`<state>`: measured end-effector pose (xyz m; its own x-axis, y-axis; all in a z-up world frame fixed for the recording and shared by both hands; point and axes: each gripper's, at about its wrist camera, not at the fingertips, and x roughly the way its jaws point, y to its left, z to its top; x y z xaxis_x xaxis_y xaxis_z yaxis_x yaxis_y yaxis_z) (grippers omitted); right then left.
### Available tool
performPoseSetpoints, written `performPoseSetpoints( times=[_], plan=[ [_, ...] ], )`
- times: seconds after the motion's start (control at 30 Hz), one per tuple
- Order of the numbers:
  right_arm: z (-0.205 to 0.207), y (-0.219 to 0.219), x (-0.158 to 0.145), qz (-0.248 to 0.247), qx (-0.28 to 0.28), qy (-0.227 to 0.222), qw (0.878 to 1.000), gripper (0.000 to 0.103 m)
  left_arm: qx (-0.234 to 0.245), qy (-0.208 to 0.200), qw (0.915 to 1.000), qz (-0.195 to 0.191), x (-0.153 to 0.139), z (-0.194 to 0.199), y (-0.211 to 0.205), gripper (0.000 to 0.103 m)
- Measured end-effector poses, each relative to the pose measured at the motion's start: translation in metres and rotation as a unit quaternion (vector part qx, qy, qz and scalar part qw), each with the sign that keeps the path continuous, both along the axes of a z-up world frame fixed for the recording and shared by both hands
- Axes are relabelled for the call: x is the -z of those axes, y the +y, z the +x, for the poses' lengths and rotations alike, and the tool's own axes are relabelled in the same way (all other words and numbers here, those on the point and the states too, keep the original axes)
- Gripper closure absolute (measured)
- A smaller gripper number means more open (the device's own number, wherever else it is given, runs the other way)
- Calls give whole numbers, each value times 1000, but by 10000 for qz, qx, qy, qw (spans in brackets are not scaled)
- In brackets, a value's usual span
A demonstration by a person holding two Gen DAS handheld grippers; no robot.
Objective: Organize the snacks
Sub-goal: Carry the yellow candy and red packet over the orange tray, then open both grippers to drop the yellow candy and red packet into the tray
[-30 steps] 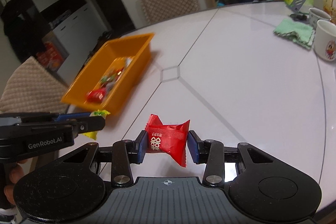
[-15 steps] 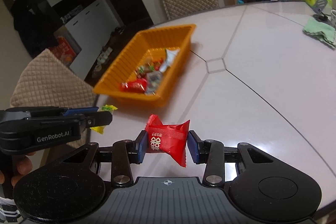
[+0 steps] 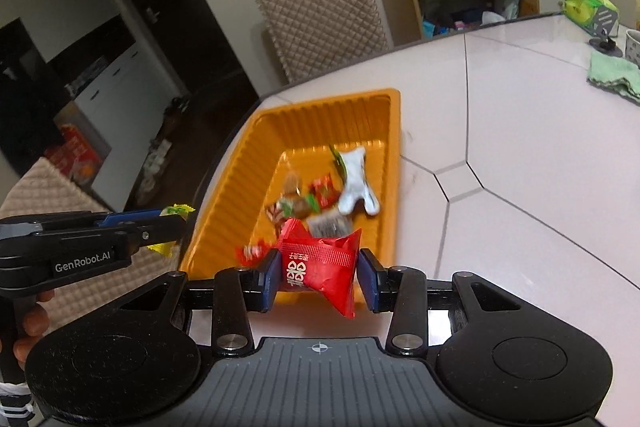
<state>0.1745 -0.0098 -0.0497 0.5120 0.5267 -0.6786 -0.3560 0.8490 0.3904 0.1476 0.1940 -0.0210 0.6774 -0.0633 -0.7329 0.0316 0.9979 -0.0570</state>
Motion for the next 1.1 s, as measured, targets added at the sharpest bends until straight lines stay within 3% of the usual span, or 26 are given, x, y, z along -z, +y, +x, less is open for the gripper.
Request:
performPoseSetpoints(
  times=[0.57, 1.1],
  plan=[
    [96, 51, 20, 33, 134, -104, 9999, 62, 254, 212, 9993, -171, 29, 105, 28, 83],
    [120, 47, 29, -90, 441, 3, 9990, 62, 321, 319, 9989, -115, 48, 158, 31, 82]
  ],
)
